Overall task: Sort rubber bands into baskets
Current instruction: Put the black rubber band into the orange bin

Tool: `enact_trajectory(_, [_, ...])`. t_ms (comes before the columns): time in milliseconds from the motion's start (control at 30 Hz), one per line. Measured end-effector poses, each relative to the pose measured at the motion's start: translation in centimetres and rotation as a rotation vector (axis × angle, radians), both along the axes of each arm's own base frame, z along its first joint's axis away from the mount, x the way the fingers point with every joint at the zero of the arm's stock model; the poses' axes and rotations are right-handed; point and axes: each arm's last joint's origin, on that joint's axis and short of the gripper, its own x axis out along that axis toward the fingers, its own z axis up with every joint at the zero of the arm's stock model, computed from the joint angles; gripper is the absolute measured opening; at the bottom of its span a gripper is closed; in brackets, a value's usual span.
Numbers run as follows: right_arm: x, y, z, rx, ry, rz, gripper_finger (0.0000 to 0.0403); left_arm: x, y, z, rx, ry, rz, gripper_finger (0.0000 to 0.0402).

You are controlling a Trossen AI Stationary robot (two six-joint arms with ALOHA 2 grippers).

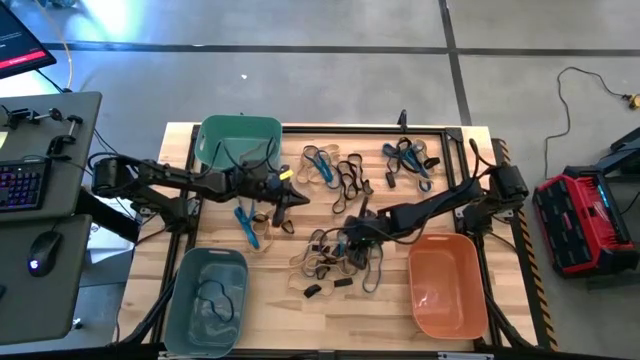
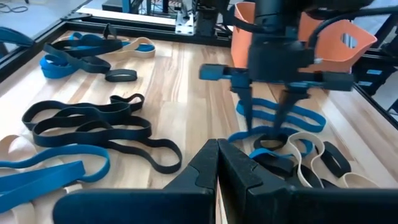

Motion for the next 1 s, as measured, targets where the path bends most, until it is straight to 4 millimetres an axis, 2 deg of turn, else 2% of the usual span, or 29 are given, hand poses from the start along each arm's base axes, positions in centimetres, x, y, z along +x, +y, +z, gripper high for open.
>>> enact_trajectory(567, [-0.3,0.0,-0.3,-0.017,0.036,0.055,0.0107,0.1,-0.9,0.0,-0.004,0.001,-0.027,0.0])
enact_trajectory(800, [0.3,0.2,-2.0,0.017,0.058,0.091,0.008,0.1,-0.9,0.0,0.002,0.001,-0.029,0.0])
enact_trajectory(1000, [0.6,0.2,-1.3,-0.012,0.066,0.084,0.0037,0.1,-1.0,0.0,0.002,0.001,-0.031,0.0])
